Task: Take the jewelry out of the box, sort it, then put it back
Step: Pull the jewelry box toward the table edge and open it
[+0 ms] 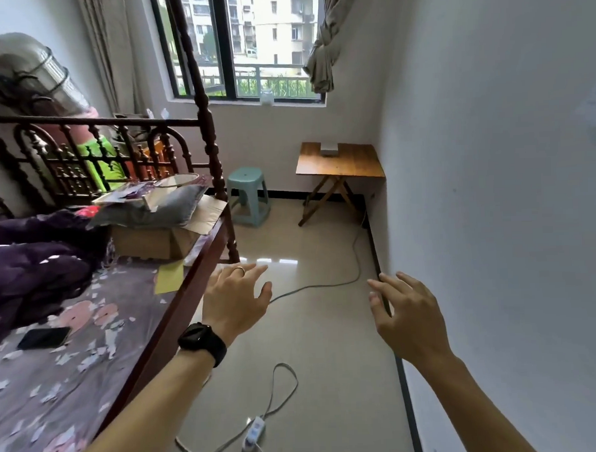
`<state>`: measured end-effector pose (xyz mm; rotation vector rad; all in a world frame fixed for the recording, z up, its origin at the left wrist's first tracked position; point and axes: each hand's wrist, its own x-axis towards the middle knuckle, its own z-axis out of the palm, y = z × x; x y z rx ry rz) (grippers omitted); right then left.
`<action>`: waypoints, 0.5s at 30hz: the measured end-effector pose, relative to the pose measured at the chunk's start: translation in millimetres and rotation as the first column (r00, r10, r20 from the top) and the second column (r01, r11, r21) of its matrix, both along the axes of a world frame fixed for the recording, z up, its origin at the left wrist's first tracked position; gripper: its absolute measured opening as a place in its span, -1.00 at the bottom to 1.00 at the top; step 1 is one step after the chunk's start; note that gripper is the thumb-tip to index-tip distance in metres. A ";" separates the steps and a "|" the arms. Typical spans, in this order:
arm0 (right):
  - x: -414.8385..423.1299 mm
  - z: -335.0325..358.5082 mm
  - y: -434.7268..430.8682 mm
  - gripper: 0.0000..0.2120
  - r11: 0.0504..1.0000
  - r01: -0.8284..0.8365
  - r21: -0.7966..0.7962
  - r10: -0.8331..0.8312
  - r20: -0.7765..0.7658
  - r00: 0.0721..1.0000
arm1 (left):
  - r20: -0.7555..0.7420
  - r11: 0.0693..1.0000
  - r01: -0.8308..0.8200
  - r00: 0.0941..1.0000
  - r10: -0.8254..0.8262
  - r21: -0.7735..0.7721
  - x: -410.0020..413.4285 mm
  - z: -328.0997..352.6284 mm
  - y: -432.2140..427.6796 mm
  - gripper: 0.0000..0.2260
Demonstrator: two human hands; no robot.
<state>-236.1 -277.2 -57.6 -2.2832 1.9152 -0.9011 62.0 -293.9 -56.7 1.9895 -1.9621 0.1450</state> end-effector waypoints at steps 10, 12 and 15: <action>-6.6 -2.2 -203.2 -0.73 1.000 0.018 0.000 -0.018 0.025 1.000 | -0.069 1.000 0.015 0.998 -0.016 -0.019 -4.1 -3.9 -209.4 -0.62; -8.9 -4.5 -252.6 -0.72 1.000 0.002 0.009 -0.003 0.023 1.000 | -0.054 1.000 0.022 0.998 -0.023 -0.019 -11.0 -7.2 -254.9 -0.61; -12.2 -1.8 -330.4 -0.72 0.999 -0.033 0.031 0.033 0.025 0.999 | -0.062 1.000 0.001 0.998 -0.001 -0.007 -16.8 -4.6 -317.9 -0.61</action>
